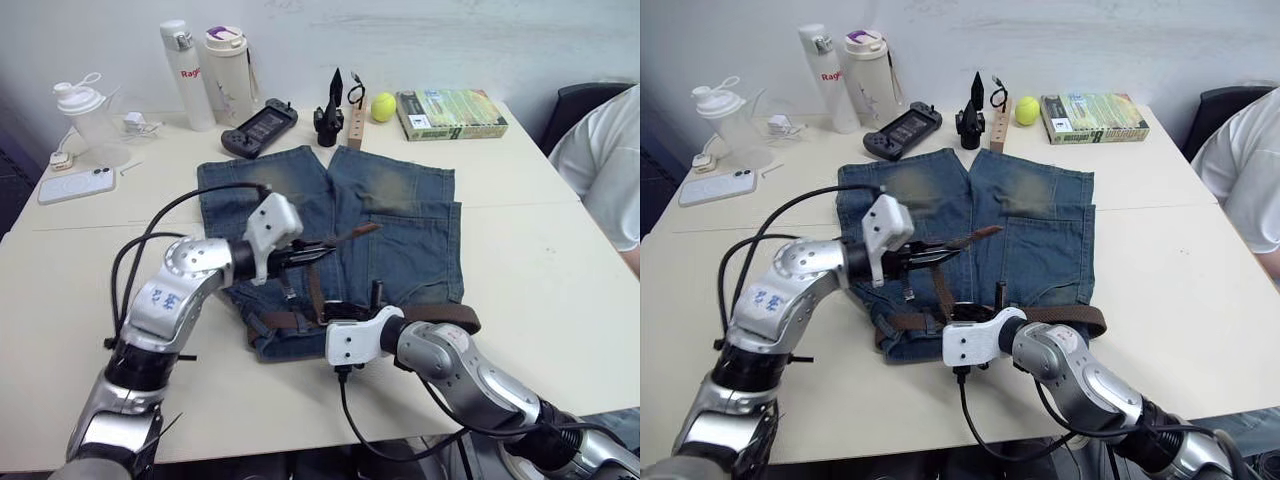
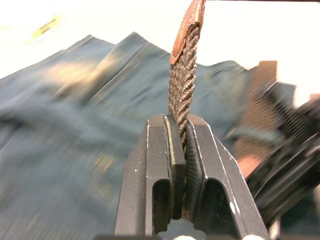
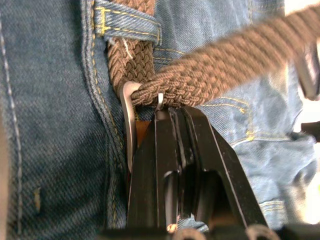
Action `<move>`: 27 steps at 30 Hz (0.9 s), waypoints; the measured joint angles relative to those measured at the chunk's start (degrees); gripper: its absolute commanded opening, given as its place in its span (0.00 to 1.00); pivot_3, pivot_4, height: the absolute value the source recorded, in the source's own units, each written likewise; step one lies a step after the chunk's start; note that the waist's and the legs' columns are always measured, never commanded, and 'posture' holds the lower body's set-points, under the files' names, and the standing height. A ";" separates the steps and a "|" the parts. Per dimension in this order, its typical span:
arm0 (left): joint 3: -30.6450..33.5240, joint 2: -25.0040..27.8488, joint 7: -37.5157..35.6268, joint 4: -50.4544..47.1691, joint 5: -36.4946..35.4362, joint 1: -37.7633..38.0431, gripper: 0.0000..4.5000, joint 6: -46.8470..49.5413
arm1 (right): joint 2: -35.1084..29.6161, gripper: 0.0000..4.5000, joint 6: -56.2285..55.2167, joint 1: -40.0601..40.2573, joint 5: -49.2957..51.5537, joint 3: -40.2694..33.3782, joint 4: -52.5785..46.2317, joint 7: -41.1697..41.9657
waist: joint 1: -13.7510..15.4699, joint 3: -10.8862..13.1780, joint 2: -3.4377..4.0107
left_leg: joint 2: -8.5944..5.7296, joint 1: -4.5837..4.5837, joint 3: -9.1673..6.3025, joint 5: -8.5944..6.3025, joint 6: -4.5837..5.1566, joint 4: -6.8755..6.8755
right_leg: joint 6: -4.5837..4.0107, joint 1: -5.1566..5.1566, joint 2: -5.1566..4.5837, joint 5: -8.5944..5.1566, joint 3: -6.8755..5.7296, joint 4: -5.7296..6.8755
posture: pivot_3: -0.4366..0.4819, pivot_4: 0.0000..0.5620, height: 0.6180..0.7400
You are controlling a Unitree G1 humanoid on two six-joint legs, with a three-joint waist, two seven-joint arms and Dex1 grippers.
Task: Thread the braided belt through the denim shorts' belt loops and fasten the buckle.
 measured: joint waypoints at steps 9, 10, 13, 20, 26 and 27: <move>-5.50 -12.08 -1.33 18.70 2.71 -11.43 0.00 -0.61 | 0.28 0.01 -5.93 0.62 -5.64 -1.34 1.91 2.11 | 0.24 -0.10 -0.05 | 0.01 0.02 0.03 0.03 0.04 0.03 | 0.00 0.02 0.11 -0.01 0.04 -0.01 | 0.48 0.27 0.84; -6.28 -13.19 -1.70 20.99 3.46 -12.18 0.00 -1.48 | 0.28 0.01 -6.71 0.66 -6.08 -1.71 2.18 2.57 | 0.33 -0.10 -0.05 | 0.01 0.02 0.03 0.04 0.05 0.04 | 0.00 0.02 0.10 -0.01 0.04 0.00 | 0.48 0.27 0.84; -7.97 -15.78 -2.65 25.91 5.18 -14.08 0.00 -3.41 | 0.28 0.01 -8.35 0.68 -7.24 -2.44 2.78 3.53 | 0.68 -0.13 -0.05 | 0.01 0.03 0.03 0.04 0.06 0.07 | 0.00 0.04 0.08 -0.01 0.04 0.01 | 0.48 0.27 0.84; -10.28 -21.35 -5.72 36.29 9.97 -18.63 0.00 -8.51 | 0.36 0.01 -11.68 1.35 -8.80 -4.85 4.42 5.30 | 1.25 -0.37 0.19 | 0.00 0.22 -0.08 0.01 0.09 0.05 | -0.01 0.36 -0.14 -0.01 0.04 -0.13 | 0.48 0.27 0.84; -9.03 -24.43 -7.29 43.04 11.94 -21.18 0.00 -10.88 | 0.36 0.01 -12.95 2.52 -9.18 -6.94 5.23 6.17 | 2.21 -0.42 0.24 | -0.02 0.66 -0.31 -0.28 0.26 0.02 | 0.03 1.03 -0.47 0.01 0.06 -0.55 | 0.48 0.27 0.84; -8.73 -24.93 -7.50 43.86 12.25 -21.31 0.00 -11.23 | 0.37 0.01 -13.00 2.60 -9.29 -7.13 5.33 6.22 | 2.37 -0.46 0.26 | -0.04 0.67 -0.33 -0.28 0.26 0.02 | 0.04 1.06 -0.50 0.01 0.06 -0.57 | 0.48 0.27 0.84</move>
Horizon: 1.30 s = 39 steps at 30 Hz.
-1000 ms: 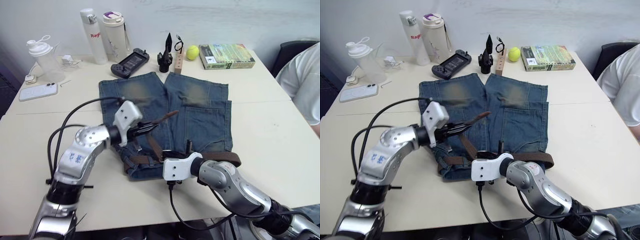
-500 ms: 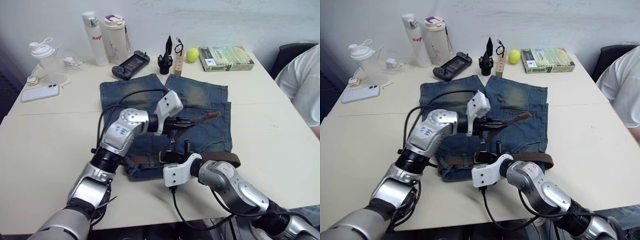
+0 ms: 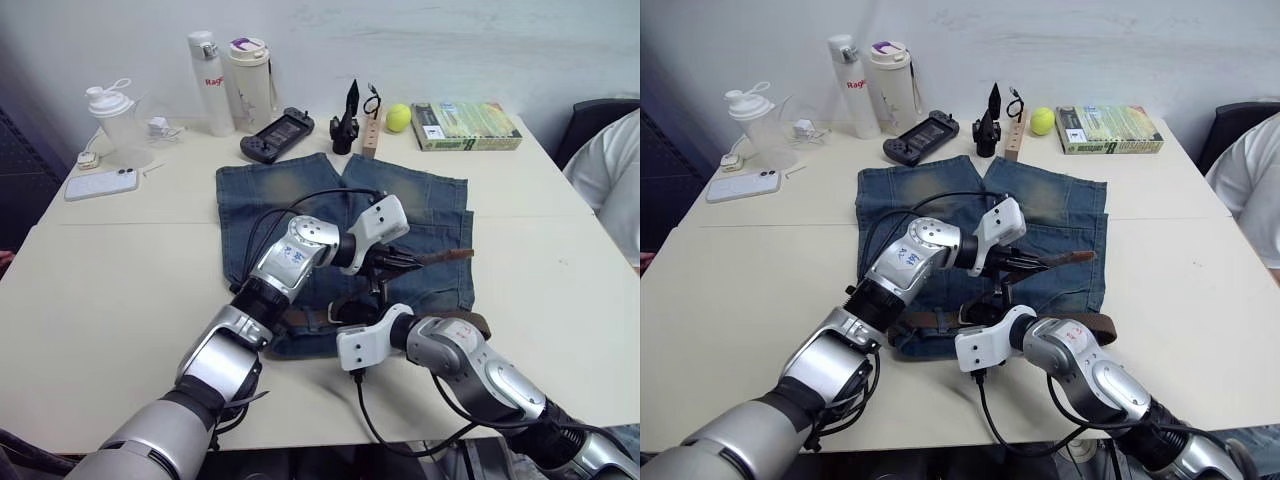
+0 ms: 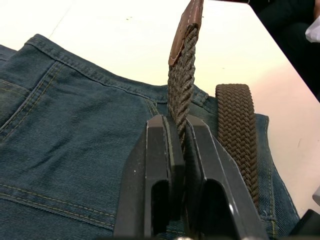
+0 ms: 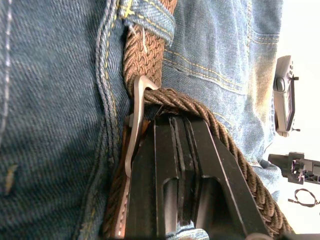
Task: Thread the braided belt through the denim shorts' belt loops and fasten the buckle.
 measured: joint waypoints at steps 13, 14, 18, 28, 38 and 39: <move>4.04 -3.35 -1.63 5.50 2.13 -1.13 0.00 -2.08 | 0.53 0.01 -2.72 1.76 -0.83 -2.67 1.24 0.04 | 0.30 -0.05 0.08 | -0.08 0.14 -0.56 -0.31 -0.06 -0.06 | 0.18 0.71 -0.11 0.15 -0.58 -0.78 | 0.48 0.27 0.84; 4.12 -3.31 -1.77 5.48 2.18 -1.12 0.00 -2.08 | 0.73 0.01 -2.72 1.87 -0.87 -2.78 1.24 0.04 | 0.25 -0.04 0.08 | -0.08 0.13 -0.56 -0.31 -0.07 -0.06 | 0.18 0.74 -0.11 0.16 -0.59 -0.78 | 0.48 0.27 0.84; 3.79 0.46 -3.62 -1.87 2.26 0.93 0.00 -2.14 | 3.78 0.01 -1.60 3.19 -0.91 -3.74 1.07 0.10 | -0.56 -0.04 0.18 | -0.04 0.12 -0.57 -0.16 -0.41 -0.22 | 0.13 0.70 -0.03 0.13 -0.60 -0.78 | 0.48 0.27 0.84; 9.53 19.24 -1.27 -27.85 1.96 21.12 0.00 -0.58 | 10.98 0.01 11.90 6.45 7.47 -11.10 -4.43 5.56 | -1.26 0.44 0.81 | -0.01 -0.11 -0.69 -0.05 -0.22 -0.32 | 0.08 0.51 0.01 0.09 -0.61 -0.88 | 0.48 0.27 0.84; 8.98 26.66 1.11 -35.45 5.03 29.15 0.00 -6.33 | 17.98 0.01 38.69 4.82 22.30 -21.84 -15.84 11.39 | -1.45 1.24 1.00 | -0.28 -1.89 -0.72 0.47 0.03 -0.09 | 0.15 -1.24 0.41 0.14 -0.85 -0.13 | 0.48 0.27 0.84; 8.89 26.66 1.22 -36.14 5.02 29.51 0.00 -6.57 | 18.70 0.01 41.47 4.10 24.05 -23.22 -17.55 11.48 | -1.51 1.32 1.00 | -0.22 -1.88 -0.66 0.48 0.02 -0.09 | 0.15 -1.27 0.52 0.14 -0.86 -0.13 | 0.48 0.27 0.84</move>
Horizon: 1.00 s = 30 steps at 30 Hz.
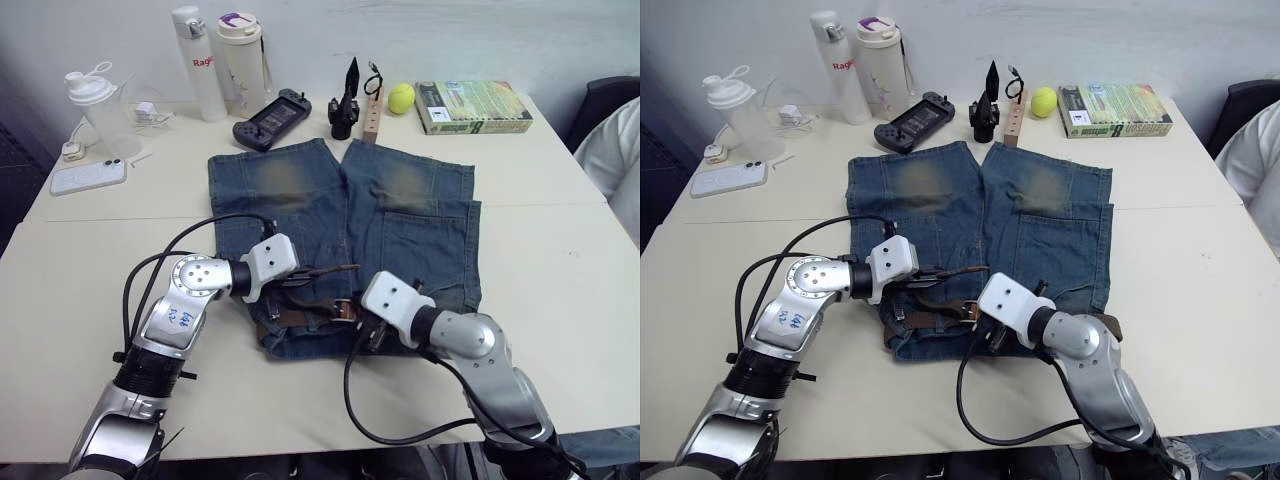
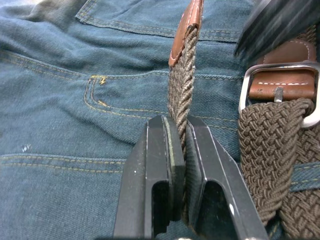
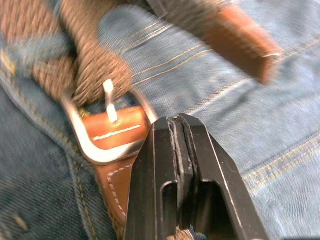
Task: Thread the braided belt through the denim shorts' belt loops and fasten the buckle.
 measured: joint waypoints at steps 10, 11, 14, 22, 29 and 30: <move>-1.04 1.01 0.52 -1.12 0.00 0.75 0.00 -0.97 | -8.30 0.69 9.06 7.17 15.68 -8.90 -12.18 6.07 | 0.10 0.32 -0.16 | 0.03 0.03 0.06 -0.01 0.02 -0.01 | 0.00 -0.02 0.02 0.00 0.09 0.02 | 0.48 0.27 0.84; -1.09 0.78 0.66 -1.22 -0.05 0.73 0.00 -0.90 | -10.46 0.69 7.25 8.40 15.99 -8.02 -12.44 6.16 | 0.08 0.34 -0.15 | 0.03 0.05 0.07 -0.02 0.02 -0.01 | 0.00 -0.02 0.01 0.00 0.09 0.04 | 0.48 0.27 0.84; -1.04 0.66 1.03 -1.56 -0.33 0.68 0.00 -0.15 | -15.65 0.69 1.42 11.43 14.06 -4.64 -11.08 3.41 | 0.00 0.40 -0.25 | 0.06 0.10 0.11 0.00 0.00 -0.01 | 0.00 -0.02 0.02 0.00 0.09 0.08 | 0.48 0.27 0.84; -0.81 0.20 1.14 -1.84 -1.34 -1.51 0.00 1.84 | -15.54 0.69 -8.18 10.74 7.72 3.59 -3.63 -6.75 | 0.22 0.46 -0.34 | 0.02 0.10 0.18 0.05 -0.04 0.05 | 0.01 -0.03 0.06 0.00 0.04 0.13 | 0.48 0.27 0.84; 0.52 0.46 1.61 0.07 -2.39 -4.12 0.00 2.64 | -14.69 0.69 -9.92 9.76 5.86 5.16 -1.68 -10.69 | 0.12 0.46 -0.35 | 0.04 0.13 0.19 0.09 -0.07 0.07 | 0.01 -0.03 0.10 0.00 0.04 0.21 | 0.48 0.27 0.84; 0.49 0.45 1.60 0.08 -2.40 -4.12 0.00 2.63 | -14.69 0.69 -9.97 9.44 5.73 5.43 -1.49 -11.10 | 0.11 0.46 -0.35 | 0.04 0.13 0.19 0.09 -0.07 0.07 | 0.01 -0.04 0.11 0.00 0.04 0.21 | 0.48 0.27 0.84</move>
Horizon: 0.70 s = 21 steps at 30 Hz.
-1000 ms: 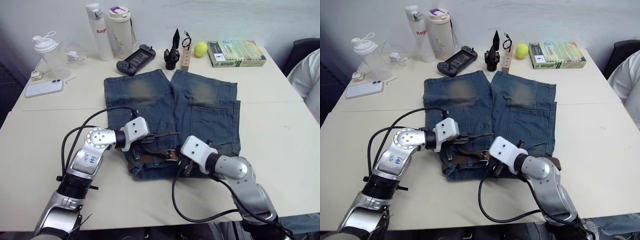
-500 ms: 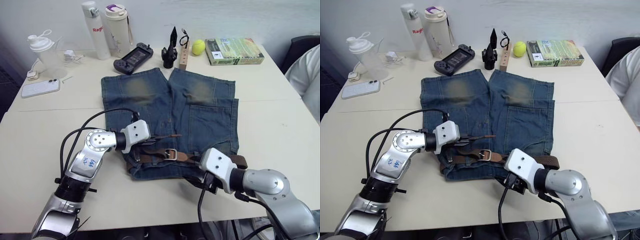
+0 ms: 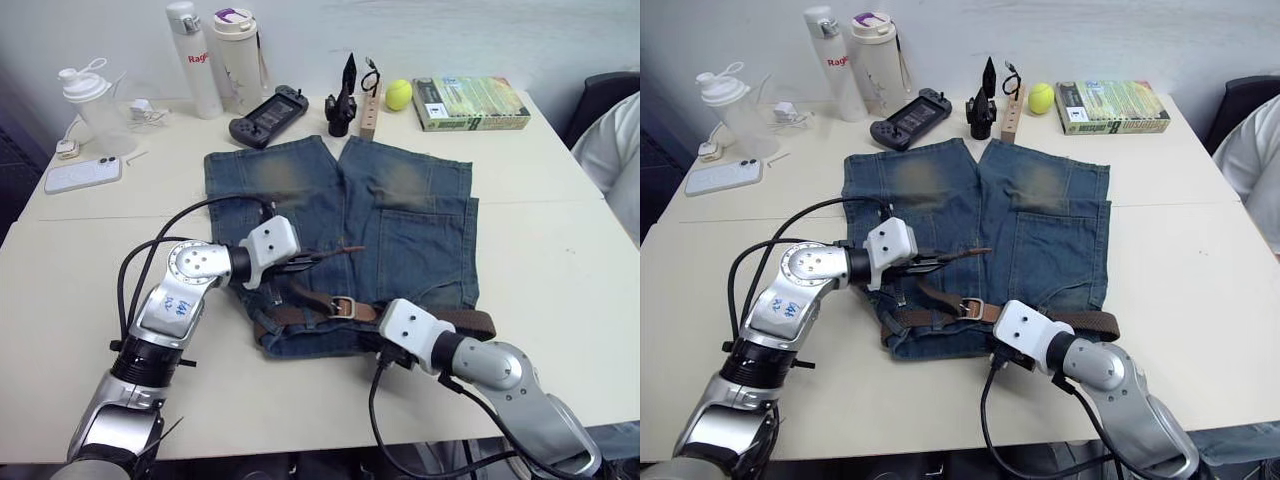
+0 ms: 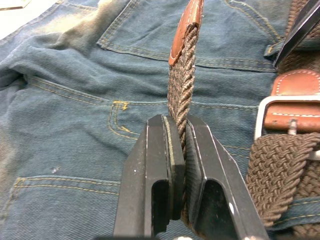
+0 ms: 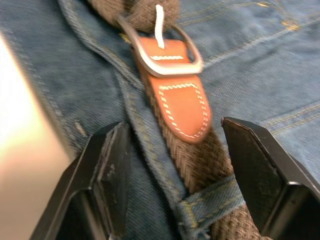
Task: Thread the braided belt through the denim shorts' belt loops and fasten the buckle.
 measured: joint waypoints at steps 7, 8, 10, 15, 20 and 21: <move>-0.21 0.32 -0.01 0.09 0.09 0.21 0.00 -0.08 | 0.00 0.30 0.03 -1.05 -0.52 0.23 0.51 -1.05 | 0.05 0.00 0.00 | 0.00 0.00 0.01 0.02 -0.01 0.02 | 0.00 0.00 0.01 0.00 0.01 0.03 | 0.48 0.27 0.84; -0.32 0.50 -0.01 0.09 0.18 0.50 0.00 -0.07 | -0.01 0.18 0.13 -1.40 -0.55 0.25 0.51 -1.05 | 0.04 0.00 0.00 | 0.00 0.00 0.02 0.02 -0.01 0.02 | 0.00 0.00 0.01 0.00 0.01 0.03 | 0.48 0.27 0.84; -0.67 0.73 -0.04 0.11 0.48 0.78 0.00 -0.06 | -0.02 0.01 0.40 -2.16 -1.07 0.30 0.54 -1.11 | 0.02 0.00 0.00 | 0.00 0.00 0.02 0.02 -0.01 0.03 | 0.00 0.00 0.02 0.00 0.01 0.04 | 0.48 0.27 0.84; -1.60 1.55 -0.15 0.11 1.23 0.81 0.00 -0.05 | 0.64 0.01 2.46 -4.07 -1.10 0.59 0.57 -1.15 | -0.01 0.00 0.00 | 0.00 0.00 0.03 0.02 0.00 0.05 | 0.00 -0.01 0.02 0.00 0.02 0.07 | 0.48 0.27 0.84; -2.67 4.07 -1.15 0.12 2.47 1.01 0.00 -0.16 | 0.16 0.01 2.66 -6.34 -2.05 2.12 1.03 -1.26 | -0.08 0.00 0.00 | 0.00 0.01 0.05 0.02 0.00 0.05 | 0.00 -0.03 0.03 0.00 0.02 0.09 | 0.48 0.27 0.84; -2.75 4.32 -1.40 0.12 2.57 1.11 0.00 -0.15 | 0.10 0.01 2.66 -6.65 -2.22 2.26 1.17 -1.26 | -0.08 0.00 0.00 | 0.00 0.01 0.06 0.02 0.00 0.05 | 0.00 -0.04 0.03 0.00 0.03 0.10 | 0.48 0.27 0.84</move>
